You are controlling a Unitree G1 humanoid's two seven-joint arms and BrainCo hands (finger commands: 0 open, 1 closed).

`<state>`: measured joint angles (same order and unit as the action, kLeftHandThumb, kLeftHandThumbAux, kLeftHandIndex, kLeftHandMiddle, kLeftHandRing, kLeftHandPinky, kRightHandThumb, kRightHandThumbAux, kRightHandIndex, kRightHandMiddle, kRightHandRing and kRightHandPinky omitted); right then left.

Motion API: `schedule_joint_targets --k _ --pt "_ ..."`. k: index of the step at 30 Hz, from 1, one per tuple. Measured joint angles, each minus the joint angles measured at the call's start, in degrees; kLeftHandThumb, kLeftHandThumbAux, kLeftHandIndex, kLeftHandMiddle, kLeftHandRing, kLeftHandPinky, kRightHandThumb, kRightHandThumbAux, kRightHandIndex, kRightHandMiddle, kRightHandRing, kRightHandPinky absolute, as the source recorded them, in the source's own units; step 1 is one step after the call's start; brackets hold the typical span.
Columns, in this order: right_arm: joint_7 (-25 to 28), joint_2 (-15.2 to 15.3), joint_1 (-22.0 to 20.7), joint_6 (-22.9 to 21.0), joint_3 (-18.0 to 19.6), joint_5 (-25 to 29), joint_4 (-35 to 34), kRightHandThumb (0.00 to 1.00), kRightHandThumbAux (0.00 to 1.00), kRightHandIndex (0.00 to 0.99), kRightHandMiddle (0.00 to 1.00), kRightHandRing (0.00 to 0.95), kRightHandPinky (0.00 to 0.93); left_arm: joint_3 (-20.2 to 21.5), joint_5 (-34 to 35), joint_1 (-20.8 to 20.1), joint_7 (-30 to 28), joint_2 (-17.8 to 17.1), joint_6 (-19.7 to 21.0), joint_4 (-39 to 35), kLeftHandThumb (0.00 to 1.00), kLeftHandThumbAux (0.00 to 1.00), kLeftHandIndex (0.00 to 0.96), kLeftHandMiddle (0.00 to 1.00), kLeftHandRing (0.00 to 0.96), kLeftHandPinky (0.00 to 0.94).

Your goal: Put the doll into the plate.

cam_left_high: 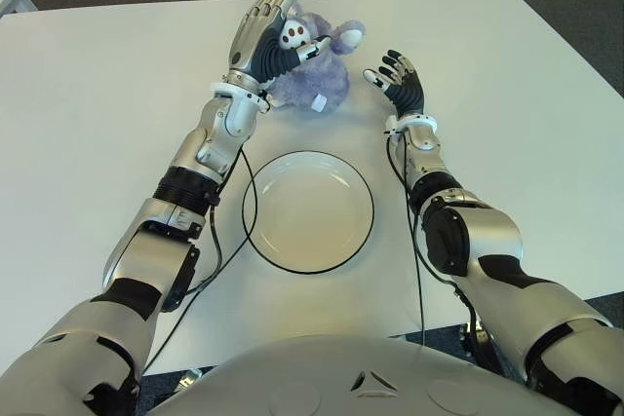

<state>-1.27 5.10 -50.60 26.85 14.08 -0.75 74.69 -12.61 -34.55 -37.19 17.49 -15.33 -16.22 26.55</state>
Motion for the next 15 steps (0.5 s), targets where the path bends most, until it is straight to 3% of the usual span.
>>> schedule_joint_targets --k 15 --pt "0.0 0.0 0.0 0.0 0.0 0.0 0.0 0.020 0.730 0.137 0.152 0.145 0.151 0.0 0.9 0.0 -1.7 0.6 0.7 0.2 0.226 0.305 0.000 0.038 0.061 0.000"
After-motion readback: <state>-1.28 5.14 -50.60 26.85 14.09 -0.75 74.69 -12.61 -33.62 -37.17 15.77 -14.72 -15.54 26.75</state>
